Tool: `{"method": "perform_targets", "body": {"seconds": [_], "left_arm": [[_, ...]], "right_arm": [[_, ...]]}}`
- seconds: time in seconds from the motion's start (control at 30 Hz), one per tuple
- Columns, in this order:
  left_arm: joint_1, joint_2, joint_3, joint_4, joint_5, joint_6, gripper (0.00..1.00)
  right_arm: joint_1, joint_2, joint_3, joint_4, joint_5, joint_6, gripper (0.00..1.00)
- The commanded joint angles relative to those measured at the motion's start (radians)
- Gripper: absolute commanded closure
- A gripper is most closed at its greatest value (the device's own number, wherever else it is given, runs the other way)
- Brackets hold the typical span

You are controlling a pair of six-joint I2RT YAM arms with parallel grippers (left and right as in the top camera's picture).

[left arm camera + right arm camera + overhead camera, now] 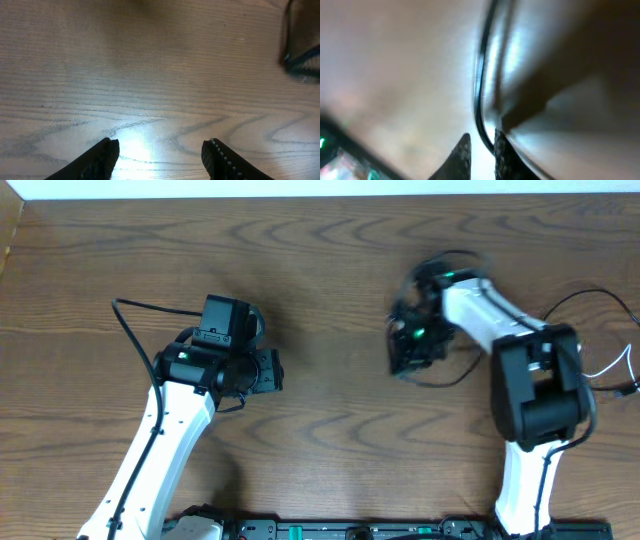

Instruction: Untangle cables

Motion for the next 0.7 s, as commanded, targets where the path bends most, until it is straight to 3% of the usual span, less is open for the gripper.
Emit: {"method": "perform_targets", "body": {"seconds": [0.0, 0.13, 0.33, 0.5, 0.67], "left_arm": [[-0.001, 0.001, -0.013, -0.003, -0.01, 0.006, 0.41], [-0.001, 0.001, -0.013, -0.003, -0.01, 0.006, 0.41], [-0.001, 0.001, -0.013, 0.001, -0.01, 0.005, 0.41], [-0.001, 0.001, -0.013, 0.003, -0.009, 0.006, 0.41], [-0.001, 0.001, -0.013, 0.008, -0.01, 0.005, 0.41]], "right_arm": [[0.109, 0.01, -0.004, -0.022, -0.063, -0.021, 0.79], [0.253, 0.01, -0.004, -0.02, -0.063, 0.032, 0.67], [0.365, 0.008, 0.006, -0.045, 0.047, 0.071, 0.64], [0.306, -0.041, 0.105, -0.132, 0.223, 0.126, 0.63], [0.146, -0.167, 0.189, -0.129, 0.296, 0.167, 0.54]]}}
